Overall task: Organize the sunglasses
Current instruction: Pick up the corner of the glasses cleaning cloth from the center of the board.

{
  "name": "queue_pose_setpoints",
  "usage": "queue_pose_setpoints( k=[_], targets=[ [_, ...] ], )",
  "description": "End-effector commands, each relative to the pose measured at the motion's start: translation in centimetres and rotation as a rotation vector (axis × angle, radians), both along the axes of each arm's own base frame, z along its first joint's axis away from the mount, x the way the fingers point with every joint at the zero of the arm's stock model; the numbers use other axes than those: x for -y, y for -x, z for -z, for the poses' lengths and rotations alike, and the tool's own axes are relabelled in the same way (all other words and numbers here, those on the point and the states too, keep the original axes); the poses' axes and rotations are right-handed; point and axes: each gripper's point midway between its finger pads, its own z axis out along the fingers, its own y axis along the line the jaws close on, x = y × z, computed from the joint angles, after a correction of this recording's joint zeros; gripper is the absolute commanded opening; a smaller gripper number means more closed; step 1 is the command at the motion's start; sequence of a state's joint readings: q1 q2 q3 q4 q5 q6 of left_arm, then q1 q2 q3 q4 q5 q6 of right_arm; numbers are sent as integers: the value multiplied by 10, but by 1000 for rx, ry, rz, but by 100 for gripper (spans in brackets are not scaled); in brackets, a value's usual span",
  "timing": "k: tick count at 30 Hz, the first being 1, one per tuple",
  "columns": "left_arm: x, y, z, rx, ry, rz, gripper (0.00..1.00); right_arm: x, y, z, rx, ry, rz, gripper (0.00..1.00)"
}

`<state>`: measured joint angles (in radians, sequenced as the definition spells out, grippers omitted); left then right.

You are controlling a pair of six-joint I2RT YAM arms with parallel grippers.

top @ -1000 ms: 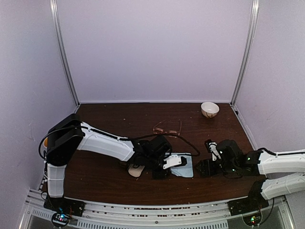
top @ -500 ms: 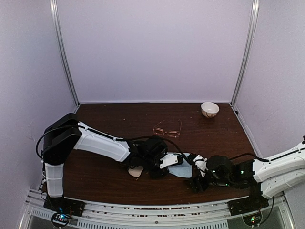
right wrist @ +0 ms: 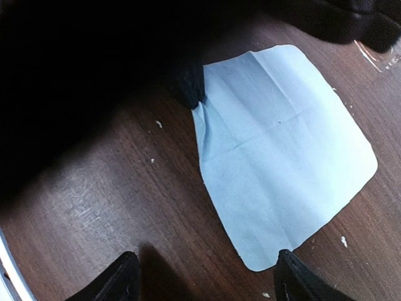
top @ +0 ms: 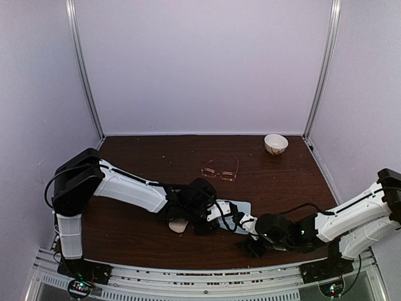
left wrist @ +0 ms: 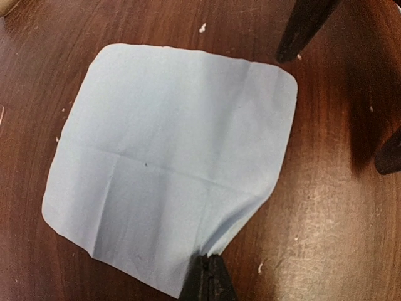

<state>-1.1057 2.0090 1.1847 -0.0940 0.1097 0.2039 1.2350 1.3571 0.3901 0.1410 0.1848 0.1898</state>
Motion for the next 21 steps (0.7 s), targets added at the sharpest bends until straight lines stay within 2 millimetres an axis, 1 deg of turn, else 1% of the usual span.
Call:
queue_pose_setpoints(
  k=[1, 7, 10, 14, 17, 19, 21],
  targets=[
    [-22, 5, 20, -43, -80, -24, 0, 8, -16, -8, 95, 18, 77, 73],
    [-22, 5, 19, -43, -80, -22, 0, 19, -24, -7, 105, 1, 158, 72],
    [-22, 5, 19, -44, -78, -21, 0, 23, -22, -4, 52, -72, 196, 72],
    [-21, 5, 18, -45, -73, -22, 0, 31, -24, -9, 13, -202, 252, 72],
    [-20, 5, 18, -48, -69, -19, 0, 40, -27, -9, -8, -251, 292, 72],
    [-19, 5, 17, -47, -67, -19, 0, 41, -28, -8, -19, -262, 290, 71],
    [-20, 5, 17, -46, -68, -20, 0, 35, -27, -8, -28, -260, 266, 70]
  ],
)
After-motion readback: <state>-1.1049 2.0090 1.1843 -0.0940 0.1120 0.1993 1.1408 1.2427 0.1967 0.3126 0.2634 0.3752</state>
